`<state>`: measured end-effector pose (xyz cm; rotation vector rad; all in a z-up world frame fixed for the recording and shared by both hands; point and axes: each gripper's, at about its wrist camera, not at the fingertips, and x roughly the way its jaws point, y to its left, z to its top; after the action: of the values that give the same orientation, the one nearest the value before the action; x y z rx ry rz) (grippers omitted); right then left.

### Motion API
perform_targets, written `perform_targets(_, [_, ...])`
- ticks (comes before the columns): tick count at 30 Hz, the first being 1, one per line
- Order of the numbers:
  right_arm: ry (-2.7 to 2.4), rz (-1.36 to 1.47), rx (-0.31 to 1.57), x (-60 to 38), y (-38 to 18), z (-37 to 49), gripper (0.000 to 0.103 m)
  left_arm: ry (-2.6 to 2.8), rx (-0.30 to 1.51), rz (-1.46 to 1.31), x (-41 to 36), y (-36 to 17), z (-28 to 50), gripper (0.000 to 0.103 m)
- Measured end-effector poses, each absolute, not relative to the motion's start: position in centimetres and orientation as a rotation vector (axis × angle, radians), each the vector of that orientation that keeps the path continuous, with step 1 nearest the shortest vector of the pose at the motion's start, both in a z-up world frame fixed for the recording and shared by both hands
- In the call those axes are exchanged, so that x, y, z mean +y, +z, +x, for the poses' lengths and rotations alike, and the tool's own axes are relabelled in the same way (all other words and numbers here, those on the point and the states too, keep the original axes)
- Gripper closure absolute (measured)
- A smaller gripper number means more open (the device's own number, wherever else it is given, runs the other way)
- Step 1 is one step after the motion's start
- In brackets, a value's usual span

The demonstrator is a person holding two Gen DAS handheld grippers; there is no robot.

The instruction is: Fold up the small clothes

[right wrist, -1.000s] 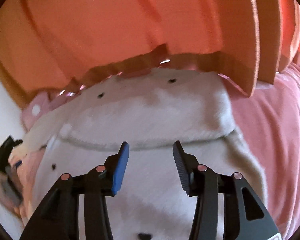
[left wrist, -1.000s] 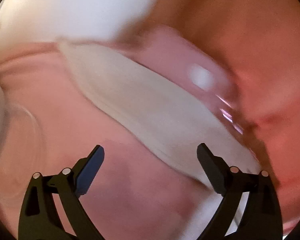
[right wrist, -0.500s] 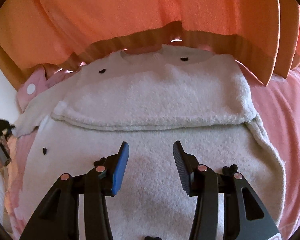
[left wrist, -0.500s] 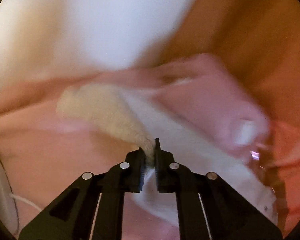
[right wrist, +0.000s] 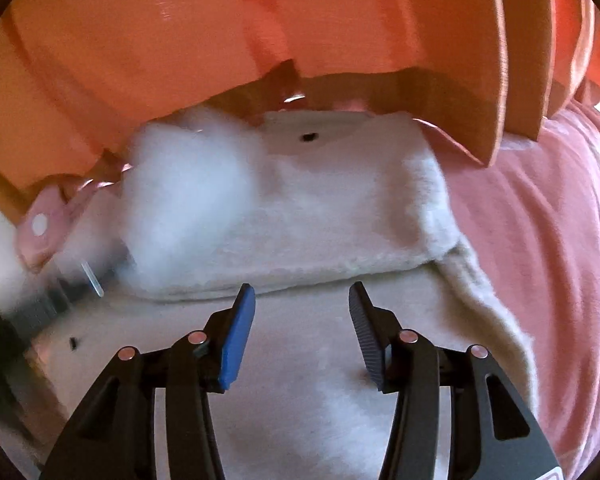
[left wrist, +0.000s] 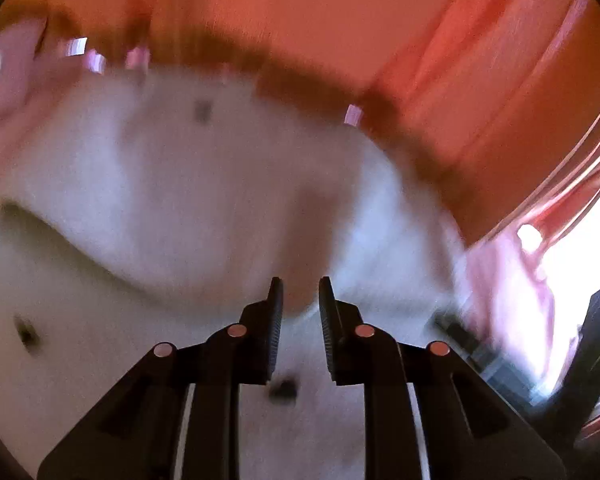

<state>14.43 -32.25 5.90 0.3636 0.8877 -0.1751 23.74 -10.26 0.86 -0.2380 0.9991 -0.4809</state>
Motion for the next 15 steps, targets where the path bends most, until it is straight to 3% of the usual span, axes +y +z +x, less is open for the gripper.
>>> perform_targets(2, [-0.165,0.382,0.886,-32.8,6.0,14.5,0.054,-0.43,0.994,-0.219,-8.3,-0.3,22.3,0.08])
perform_targets(4, [-0.162,0.387,0.877,-33.0,6.2,14.7,0.05,-0.331,0.961,-0.228,-5.3,0.2,21.8,0.064])
perform_targets(6, [-0.161,0.401,0.875,-33.0,6.2,15.1,0.048,-0.256,0.913,-0.312,-1.8,1.6,21.8,0.036])
perform_targets(7, [-0.156,0.415,0.874,-33.0,6.2,15.4,0.047,-0.22,0.887,-0.354,-0.5,2.0,22.2,0.032])
perform_targets(15, [-0.209,0.486,0.883,-34.1,4.2,17.5,0.04,-0.106,0.918,-0.66,7.8,0.0,26.5,0.029])
